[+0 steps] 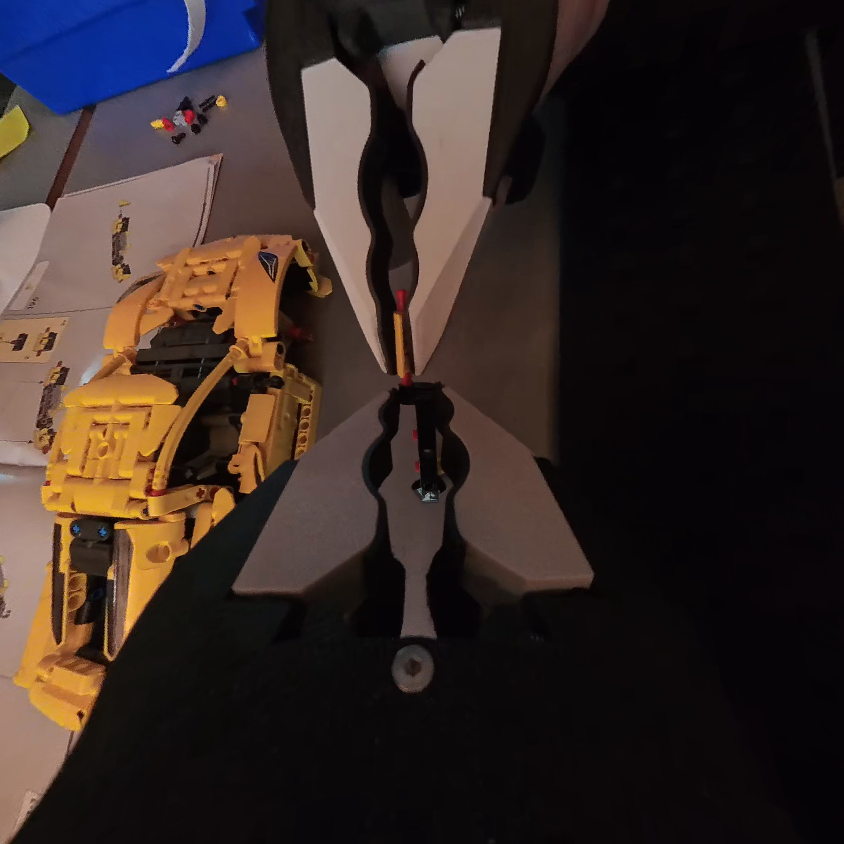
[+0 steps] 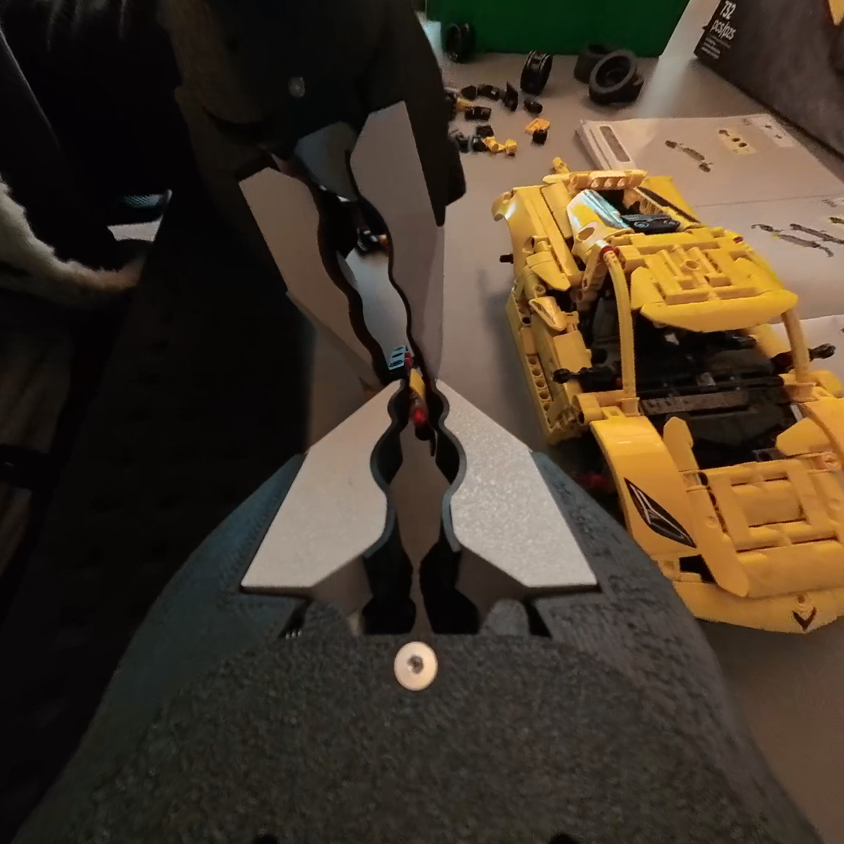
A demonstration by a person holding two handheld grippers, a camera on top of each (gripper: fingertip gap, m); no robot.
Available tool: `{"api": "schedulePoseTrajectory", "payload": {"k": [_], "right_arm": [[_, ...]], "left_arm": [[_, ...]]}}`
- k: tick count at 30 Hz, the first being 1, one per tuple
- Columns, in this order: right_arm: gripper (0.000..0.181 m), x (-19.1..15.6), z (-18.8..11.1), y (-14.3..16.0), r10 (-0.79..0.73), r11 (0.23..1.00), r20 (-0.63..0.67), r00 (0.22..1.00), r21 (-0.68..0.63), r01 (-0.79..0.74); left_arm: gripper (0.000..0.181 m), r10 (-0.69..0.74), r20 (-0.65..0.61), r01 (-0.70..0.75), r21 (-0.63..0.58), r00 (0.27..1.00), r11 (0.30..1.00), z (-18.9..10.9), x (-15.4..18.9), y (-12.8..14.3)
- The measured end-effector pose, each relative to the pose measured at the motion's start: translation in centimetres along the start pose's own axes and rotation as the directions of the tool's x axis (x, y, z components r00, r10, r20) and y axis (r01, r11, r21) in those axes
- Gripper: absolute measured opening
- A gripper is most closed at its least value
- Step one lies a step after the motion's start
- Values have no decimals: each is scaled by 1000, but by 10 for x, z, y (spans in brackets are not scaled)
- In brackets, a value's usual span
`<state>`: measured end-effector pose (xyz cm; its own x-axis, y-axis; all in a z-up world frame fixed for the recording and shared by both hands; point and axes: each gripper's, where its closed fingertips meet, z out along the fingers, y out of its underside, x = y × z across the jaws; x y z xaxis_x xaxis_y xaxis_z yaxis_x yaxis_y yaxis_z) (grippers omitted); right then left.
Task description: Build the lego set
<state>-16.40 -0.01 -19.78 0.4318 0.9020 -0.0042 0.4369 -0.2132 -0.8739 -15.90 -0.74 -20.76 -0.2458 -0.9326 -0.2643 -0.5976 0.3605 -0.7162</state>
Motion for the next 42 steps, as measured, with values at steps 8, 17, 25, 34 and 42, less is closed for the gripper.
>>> {"api": "schedulePoseTrajectory", "payload": {"k": [8, 17, 25, 34, 42], "right_arm": [[6, 2, -9, -17, 98, 988, 41, 994, 118, -102], [7, -1, -9, -13, 178, 977, 104, 978, 103, -189], [7, 1, -8, -11, 241, 963, 132, 961, 89, -254], [7, 6, -1, -1, 220, 975, 67, 973, 25, -222], [7, 0, -3, -2, 319, 945, 165, 933, 15, -326]], "left_arm": [[14, -188, -108, 202, 137, 976, 970, -11, -4, -16], [13, -170, -113, 184, 126, 979, 975, -8, 0, -15], [13, -182, -108, 194, 113, 977, 975, -6, -2, -13], [13, -177, -80, 181, 46, 981, 982, 2, -3, -4], [13, -201, -155, 215, 73, 967, 974, 1, 4, -8]]}}
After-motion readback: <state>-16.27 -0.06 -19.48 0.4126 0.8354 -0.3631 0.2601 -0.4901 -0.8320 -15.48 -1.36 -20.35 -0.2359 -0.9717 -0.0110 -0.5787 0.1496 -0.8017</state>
